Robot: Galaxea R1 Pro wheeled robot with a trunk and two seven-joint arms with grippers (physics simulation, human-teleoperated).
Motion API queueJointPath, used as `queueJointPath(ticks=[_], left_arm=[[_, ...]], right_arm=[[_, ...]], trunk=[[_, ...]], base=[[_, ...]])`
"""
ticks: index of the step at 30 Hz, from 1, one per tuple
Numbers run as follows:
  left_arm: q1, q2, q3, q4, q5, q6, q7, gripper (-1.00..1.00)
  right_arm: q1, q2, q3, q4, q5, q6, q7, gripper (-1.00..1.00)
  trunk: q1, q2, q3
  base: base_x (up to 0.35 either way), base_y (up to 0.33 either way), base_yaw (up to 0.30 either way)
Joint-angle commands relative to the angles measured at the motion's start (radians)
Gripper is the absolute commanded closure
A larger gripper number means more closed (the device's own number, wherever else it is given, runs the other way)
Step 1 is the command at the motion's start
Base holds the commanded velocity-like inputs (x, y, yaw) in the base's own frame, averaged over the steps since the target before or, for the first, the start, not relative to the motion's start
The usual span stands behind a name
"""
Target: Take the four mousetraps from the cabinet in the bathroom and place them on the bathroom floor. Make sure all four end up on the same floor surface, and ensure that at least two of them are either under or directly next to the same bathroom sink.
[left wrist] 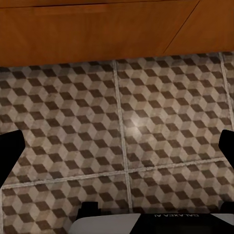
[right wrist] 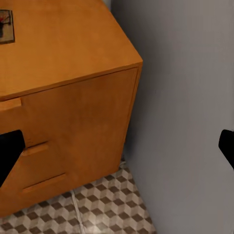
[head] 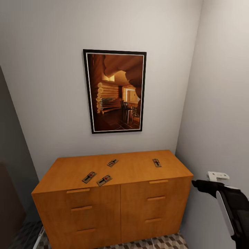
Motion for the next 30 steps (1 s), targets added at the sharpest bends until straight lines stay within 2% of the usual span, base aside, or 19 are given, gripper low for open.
queueJointPath(ticks=[1,10,21,25,26,30], left_arm=[[0.0,0.0,0.0,-0.002,0.007,0.006,-0.001,-1.0],[0.0,0.0,0.0,0.004,0.008,0.003,0.0,-1.0],[0.0,0.0,0.001,0.007,0.009,-0.003,-0.001,-1.0],[0.0,0.0,0.001,0.008,0.01,-0.007,-0.001,-1.0],[0.0,0.0,0.001,0.008,0.01,-0.007,-0.001,-1.0],[0.0,0.0,0.001,0.008,0.011,-0.01,-0.001,-1.0]], right_arm=[[-0.014,0.001,0.0,-0.001,0.001,0.011,0.006,-1.0],[-0.119,0.013,0.01,0.001,-0.001,0.037,0.005,-1.0],[-0.214,0.032,0.081,0.03,-0.003,0.053,-0.026,-1.0],[-0.257,0.062,0.118,0.074,-0.003,0.051,-0.057,-1.0],[-0.257,0.062,0.118,0.074,-0.003,0.051,-0.057,-1.0],[-0.312,0.113,0.145,0.156,-0.003,0.047,-0.098,-1.0]], trunk=[[0.0,-0.001,-0.002],[0.0,-0.001,-0.002],[0.0,-0.001,-0.002],[0.0,-0.001,-0.002],[0.0,-0.001,-0.002],[0.0,-0.001,-0.002]], base=[[0.0,0.0,0.0],[0.0,0.0,0.0],[0.0,0.0,0.0],[0.0,0.0,0.0],[0.0,0.0,0.0],[0.0,0.0,0.0]])
